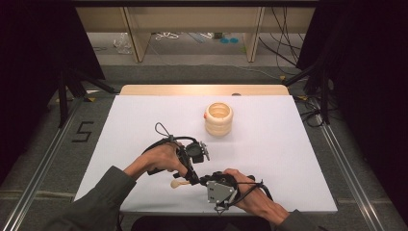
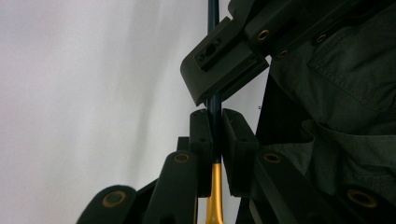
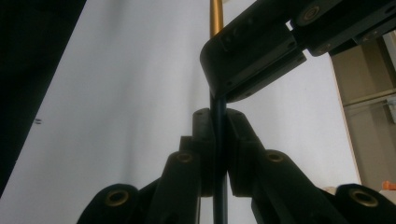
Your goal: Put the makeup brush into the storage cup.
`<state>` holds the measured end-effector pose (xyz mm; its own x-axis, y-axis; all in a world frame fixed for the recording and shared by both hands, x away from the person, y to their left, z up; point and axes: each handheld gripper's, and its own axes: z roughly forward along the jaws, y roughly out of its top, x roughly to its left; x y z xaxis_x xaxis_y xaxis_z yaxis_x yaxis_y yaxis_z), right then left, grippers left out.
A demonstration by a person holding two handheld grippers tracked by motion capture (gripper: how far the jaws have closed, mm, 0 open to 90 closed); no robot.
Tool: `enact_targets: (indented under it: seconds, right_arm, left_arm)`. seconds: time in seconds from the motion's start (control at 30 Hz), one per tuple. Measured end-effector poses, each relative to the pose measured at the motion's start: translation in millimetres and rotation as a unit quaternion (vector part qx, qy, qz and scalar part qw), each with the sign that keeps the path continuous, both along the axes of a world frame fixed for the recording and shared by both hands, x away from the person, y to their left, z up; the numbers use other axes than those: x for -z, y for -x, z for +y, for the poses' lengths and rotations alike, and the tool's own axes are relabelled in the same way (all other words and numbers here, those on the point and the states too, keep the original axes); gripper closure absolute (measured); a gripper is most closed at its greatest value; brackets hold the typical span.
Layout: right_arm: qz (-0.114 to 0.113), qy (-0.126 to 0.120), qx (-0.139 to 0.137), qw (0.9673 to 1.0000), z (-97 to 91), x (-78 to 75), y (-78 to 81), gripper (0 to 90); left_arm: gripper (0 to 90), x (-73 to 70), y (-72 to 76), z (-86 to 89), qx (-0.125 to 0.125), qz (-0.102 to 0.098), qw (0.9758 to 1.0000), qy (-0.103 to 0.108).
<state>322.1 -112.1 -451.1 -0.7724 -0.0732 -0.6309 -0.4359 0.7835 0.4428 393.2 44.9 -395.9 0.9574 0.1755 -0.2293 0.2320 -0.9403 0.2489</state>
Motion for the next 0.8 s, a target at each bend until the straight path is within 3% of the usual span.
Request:
enact_targets:
  seconds: [0.03,0.07,0.13,0.2,0.23,0.33,0.37,0.43,0.47,0.5,0.6,0.63,0.67,0.7,0.8]
  right_arm:
    - [-0.003,0.000,-0.005,1.0000,0.3,-0.6,-0.4,84.0]
    - [-0.020,0.006,-0.026,0.9994,1.0,-2.2,-3.5,84.0]
    - [-0.001,-0.001,-0.013,0.9999,1.1,-1.9,-1.2,84.1]
    - [-0.004,0.004,-0.018,0.9998,0.5,-3.3,-2.1,84.2]
    - [0.008,0.001,-0.004,1.0000,0.0,-2.0,-0.1,84.2]
    - [0.004,0.008,-0.016,0.9998,0.6,-3.0,-2.2,84.2]
    - [0.020,0.007,0.002,0.9998,-0.4,-1.1,-0.5,84.2]
    - [0.015,0.000,-0.002,0.9999,-1.3,-2.4,-3.0,84.2]
    - [0.017,-0.015,0.011,0.9997,-0.9,-2.5,-2.3,84.2]
    - [0.027,-0.011,0.019,0.9994,-2.7,-2.8,-1.9,84.2]
    - [0.019,-0.010,0.018,0.9996,-5.7,-5.3,-6.0,84.2]
    - [0.021,-0.018,0.021,0.9994,-6.3,-5.2,-7.5,84.3]
    - [0.007,-0.012,0.004,0.9999,-7.5,-6.3,-11.8,84.2]
    - [0.029,-0.022,0.032,0.9988,-9.6,-5.8,-9.0,84.2]
    - [0.028,-0.029,0.028,0.9988,-13.3,-7.4,-14.9,84.2]
  left_arm:
    - [83.0,-0.1,0.2,0.0,-0.001,0.002,1.0000,0.000]
    - [82.9,-0.2,0.2,0.0,-0.002,0.002,1.0000,0.000]
    - [82.8,-0.9,0.1,0.3,-0.003,0.003,1.0000,0.001]
    - [82.7,-1.6,0.1,0.9,-0.004,0.006,1.0000,0.002]
    - [82.5,-2.3,0.1,1.4,-0.004,0.007,1.0000,0.002]
    - [80.8,-4.2,-1.0,4.3,-0.011,0.003,0.9999,0.007]
    - [79.4,-5.3,-1.1,5.8,-0.017,0.000,0.9998,0.012]
    - [75.1,-7.8,-3.1,9.3,-0.024,-0.011,0.9993,0.025]
    - [73.9,-9.0,-3.4,11.3,-0.025,-0.013,0.9992,0.030]
    - [71.8,-10.5,-3.5,13.9,-0.025,-0.017,0.9989,0.036]
    - [65.2,-13.2,-3.4,20.3,-0.034,-0.028,0.9976,0.052]
    - [62.3,-12.7,-0.6,21.9,-0.058,-0.031,0.9951,0.074]
    - [59.5,-13.9,-1.7,25.2,-0.057,-0.042,0.9943,0.080]
    - [57.3,-14.0,-0.3,27.6,-0.068,-0.048,0.9918,0.097]
    - [48.4,-16.6,1.3,35.5,-0.082,-0.072,0.9860,0.126]
